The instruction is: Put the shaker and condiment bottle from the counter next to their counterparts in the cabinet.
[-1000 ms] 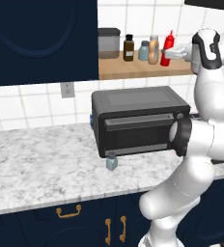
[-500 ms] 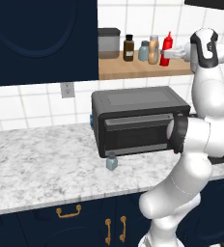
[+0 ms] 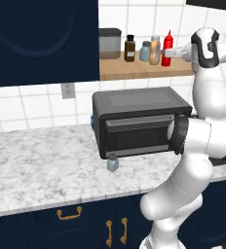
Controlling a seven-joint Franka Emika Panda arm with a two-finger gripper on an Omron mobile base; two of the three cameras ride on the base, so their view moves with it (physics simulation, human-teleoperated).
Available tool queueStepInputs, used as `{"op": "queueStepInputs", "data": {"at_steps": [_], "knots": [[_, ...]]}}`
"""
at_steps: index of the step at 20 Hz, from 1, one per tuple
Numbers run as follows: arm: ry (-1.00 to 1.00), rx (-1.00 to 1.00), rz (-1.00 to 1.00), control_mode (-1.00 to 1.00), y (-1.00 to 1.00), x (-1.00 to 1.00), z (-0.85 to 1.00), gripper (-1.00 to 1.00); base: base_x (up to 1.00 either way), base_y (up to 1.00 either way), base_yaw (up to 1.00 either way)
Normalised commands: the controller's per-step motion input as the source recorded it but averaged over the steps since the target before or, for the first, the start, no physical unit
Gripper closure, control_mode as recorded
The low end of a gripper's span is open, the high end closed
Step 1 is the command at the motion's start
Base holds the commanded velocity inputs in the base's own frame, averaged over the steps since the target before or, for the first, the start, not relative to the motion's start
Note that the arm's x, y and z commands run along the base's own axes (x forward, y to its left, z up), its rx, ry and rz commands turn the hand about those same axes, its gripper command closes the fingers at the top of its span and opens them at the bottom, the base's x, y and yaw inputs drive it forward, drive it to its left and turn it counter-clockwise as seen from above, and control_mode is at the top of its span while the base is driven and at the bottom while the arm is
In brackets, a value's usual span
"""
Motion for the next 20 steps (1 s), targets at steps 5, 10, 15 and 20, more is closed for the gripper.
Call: {"op": "queueStepInputs", "data": {"at_steps": [5, 10, 15, 20], "knots": [[-0.05, 0.04, 0.00, -1.00, -0.05, -0.10, 0.00, -1.00, 0.00, 0.00, 0.00], [-0.08, 0.01, 0.02, -1.00, -0.03, -0.15, 0.00, -1.00, 0.00, 0.00, 0.00], [-0.17, 0.00, 0.04, -1.00, 0.00, -0.52, 0.00, -1.00, 0.00, 0.00, 0.00], [-0.19, 0.00, 0.02, -1.00, 0.00, -0.78, -0.03, -1.00, 0.00, 0.00, 0.00]]}}
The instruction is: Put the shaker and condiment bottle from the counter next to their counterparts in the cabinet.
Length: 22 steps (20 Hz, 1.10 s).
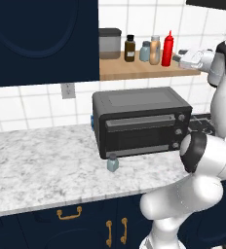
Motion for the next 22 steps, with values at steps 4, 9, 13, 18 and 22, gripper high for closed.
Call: {"op": "queueStepInputs", "data": {"at_steps": [4, 9, 13, 18, 22], "knots": [[-0.06, -0.04, 0.04, -1.00, 0.09, -0.71, -0.23, -1.00, 0.00, 0.00, 0.00], [0.00, -0.05, 0.10, -1.00, 0.34, -0.71, -0.42, -1.00, 0.00, 0.00, 0.00], [0.01, -0.06, 0.08, -1.00, 0.30, -0.78, -0.54, -1.00, 0.00, 0.00, 0.00], [0.02, -0.12, 0.13, -1.00, 0.14, -0.58, -0.57, -1.00, 0.00, 0.00, 0.00], [0.00, -0.09, 0.12, -1.00, 0.06, -0.53, -0.53, -1.00, 0.00, 0.00, 0.00]]}}
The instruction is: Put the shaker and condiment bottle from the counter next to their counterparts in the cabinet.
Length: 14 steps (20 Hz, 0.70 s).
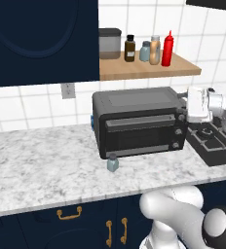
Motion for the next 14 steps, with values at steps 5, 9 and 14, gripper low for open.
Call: {"op": "queueStepInputs", "data": {"at_steps": [5, 9, 14], "knots": [[0.00, -0.01, 0.06, -1.00, 0.16, -0.54, -0.50, -1.00, 0.00, 0.00, 0.00], [0.03, -0.11, 0.03, -1.00, 0.34, -0.47, -0.44, -1.00, 0.00, 0.00, 0.00], [0.09, -0.20, 0.03, -1.00, 0.28, -0.52, -0.44, -1.00, 0.00, 0.00, 0.00]]}}
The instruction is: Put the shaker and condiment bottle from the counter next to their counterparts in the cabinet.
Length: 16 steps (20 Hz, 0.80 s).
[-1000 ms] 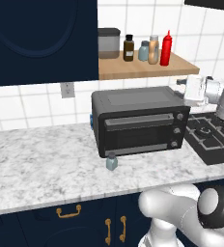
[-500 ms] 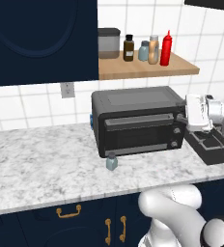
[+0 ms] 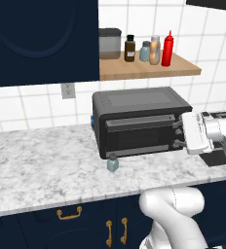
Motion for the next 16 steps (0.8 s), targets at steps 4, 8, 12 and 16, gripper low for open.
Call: {"op": "queueStepInputs", "data": {"at_steps": [4, 8, 12, 16], "knots": [[0.14, -0.19, 0.00, -1.00, 0.24, -0.50, -0.44, -1.00, 0.00, 0.00, 0.00], [0.20, -0.22, 0.00, -1.00, 0.33, -0.34, -0.37, -1.00, 0.00, 0.00, 0.00], [0.12, -0.15, 0.00, -1.00, 0.21, -0.02, -0.11, -1.00, 0.00, 0.00, 0.00], [0.09, -0.09, 0.00, -1.00, 0.42, 0.00, 0.00, -1.00, 0.00, 0.00, 0.00]]}}
